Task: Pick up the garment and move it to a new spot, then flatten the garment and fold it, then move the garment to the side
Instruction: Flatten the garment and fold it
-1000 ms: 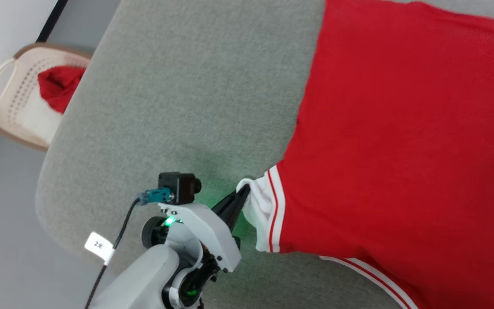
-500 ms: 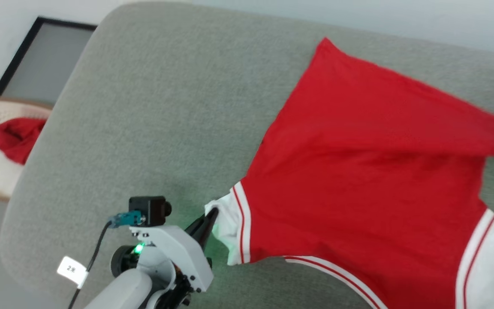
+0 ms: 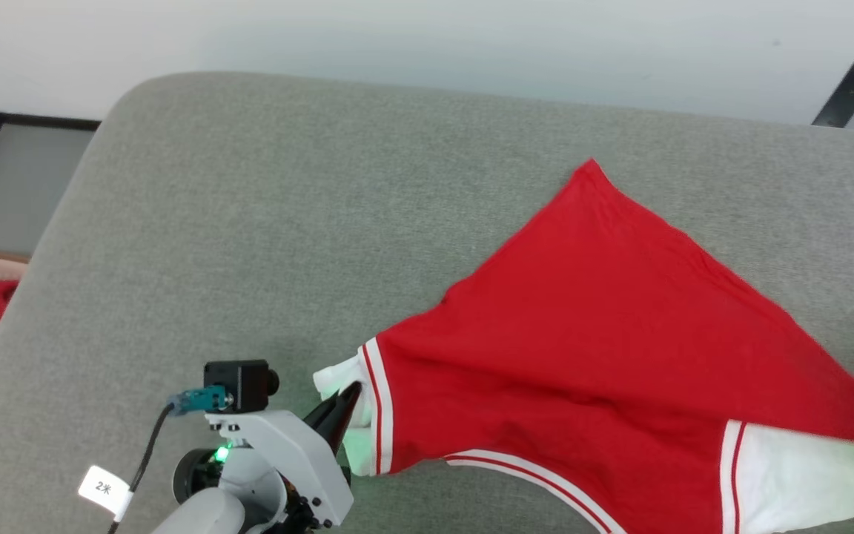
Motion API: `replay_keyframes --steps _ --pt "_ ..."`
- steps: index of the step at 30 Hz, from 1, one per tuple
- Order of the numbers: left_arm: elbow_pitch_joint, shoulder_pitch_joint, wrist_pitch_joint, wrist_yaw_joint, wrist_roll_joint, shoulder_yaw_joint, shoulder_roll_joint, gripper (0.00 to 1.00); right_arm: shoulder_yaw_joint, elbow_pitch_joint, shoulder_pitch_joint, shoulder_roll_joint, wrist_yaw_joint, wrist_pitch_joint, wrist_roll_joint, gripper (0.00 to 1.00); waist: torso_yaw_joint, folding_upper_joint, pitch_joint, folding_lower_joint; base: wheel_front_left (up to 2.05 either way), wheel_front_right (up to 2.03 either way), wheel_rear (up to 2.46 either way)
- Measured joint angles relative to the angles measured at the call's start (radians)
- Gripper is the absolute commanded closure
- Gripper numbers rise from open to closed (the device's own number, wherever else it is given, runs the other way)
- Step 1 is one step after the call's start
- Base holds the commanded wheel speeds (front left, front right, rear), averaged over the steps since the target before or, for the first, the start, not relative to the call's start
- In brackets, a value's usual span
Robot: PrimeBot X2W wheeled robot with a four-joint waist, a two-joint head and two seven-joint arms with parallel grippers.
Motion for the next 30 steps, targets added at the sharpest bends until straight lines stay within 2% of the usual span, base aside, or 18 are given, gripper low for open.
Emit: replay_keyframes --steps 7,13,14,15,16,17,22,30 --pt "-0.016 0.014 0.004 0.009 -0.002 0.002 0.007 1.00 -0.049 -0.088 0.157 0.110 0.000 0.003 -0.023 1.00 -0.025 0.0000 -0.014 0.0000 0.00 0.00 0.00" --pt "-0.019 0.026 0.004 0.012 -0.010 0.001 0.008 1.00 -0.054 -0.081 0.200 0.151 0.000 -0.041 -0.044 1.00 -0.031 0.0000 -0.025 0.0000 0.00 0.00 0.00" --pt "-0.019 0.028 0.004 0.012 -0.010 0.001 0.008 1.00 -0.048 -0.079 0.201 0.151 0.000 -0.053 -0.048 0.89 -0.031 0.0000 -0.028 0.0000 0.00 0.00 0.00" --pt "-0.019 0.031 0.004 0.013 -0.010 0.001 0.008 1.00 -0.040 -0.080 0.203 0.148 0.000 -0.066 -0.053 0.67 -0.032 0.0000 -0.031 0.0000 0.00 0.00 0.00" --pt "-0.019 0.035 0.004 0.014 -0.011 0.000 0.009 1.00 -0.026 -0.081 0.210 0.141 0.000 -0.077 -0.055 0.31 -0.032 0.0000 -0.034 0.0000 0.00 0.00 0.00" --pt "-0.019 0.038 0.004 0.014 -0.012 0.000 0.011 1.00 -0.017 -0.083 0.214 0.136 0.000 -0.091 -0.055 0.00 -0.033 0.0001 -0.037 0.0000 0.00 0.00 0.00" --pt "-0.021 0.047 0.002 0.018 -0.014 -0.001 0.015 1.00 0.004 -0.113 0.226 0.114 0.000 -0.124 -0.049 0.00 -0.035 0.0000 -0.054 0.0000 0.00 0.00 0.00" --pt "-0.033 0.063 0.002 0.027 -0.016 -0.003 0.022 1.00 0.026 -0.254 0.258 0.106 0.000 -0.168 -0.032 0.00 -0.032 0.0000 -0.077 0.0000 0.00 0.00 0.00"
